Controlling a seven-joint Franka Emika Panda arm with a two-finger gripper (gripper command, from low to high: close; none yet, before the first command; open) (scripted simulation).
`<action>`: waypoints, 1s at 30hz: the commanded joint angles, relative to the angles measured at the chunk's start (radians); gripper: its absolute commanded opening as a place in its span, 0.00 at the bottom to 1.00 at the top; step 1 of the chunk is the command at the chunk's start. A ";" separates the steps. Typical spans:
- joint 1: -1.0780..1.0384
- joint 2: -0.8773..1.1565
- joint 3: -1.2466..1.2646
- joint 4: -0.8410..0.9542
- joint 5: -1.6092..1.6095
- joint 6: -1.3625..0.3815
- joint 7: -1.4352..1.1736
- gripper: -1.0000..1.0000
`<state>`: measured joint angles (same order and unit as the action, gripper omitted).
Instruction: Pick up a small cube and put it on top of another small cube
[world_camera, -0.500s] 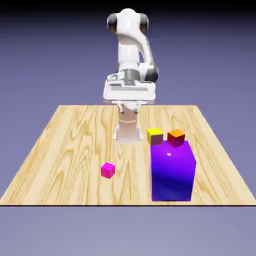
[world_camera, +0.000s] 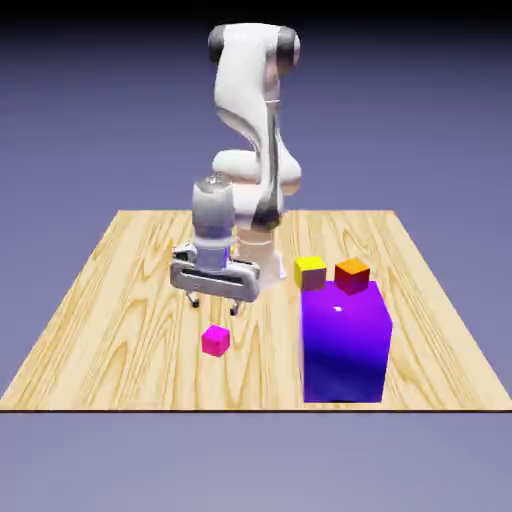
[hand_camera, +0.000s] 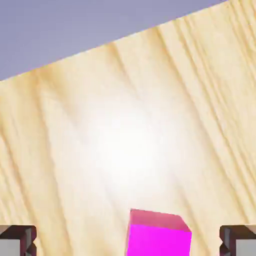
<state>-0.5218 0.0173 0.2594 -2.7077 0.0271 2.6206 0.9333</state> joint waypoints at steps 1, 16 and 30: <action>-0.039 0.036 0.016 0.006 0.002 -0.026 0.012 0.50; -0.034 0.137 -0.007 0.013 -0.034 0.035 0.044 0.00; 0.160 -0.192 0.250 0.331 0.121 -0.430 0.415 0.00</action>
<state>-0.3623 -0.1748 0.5090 -2.3765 0.1512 2.1912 1.3462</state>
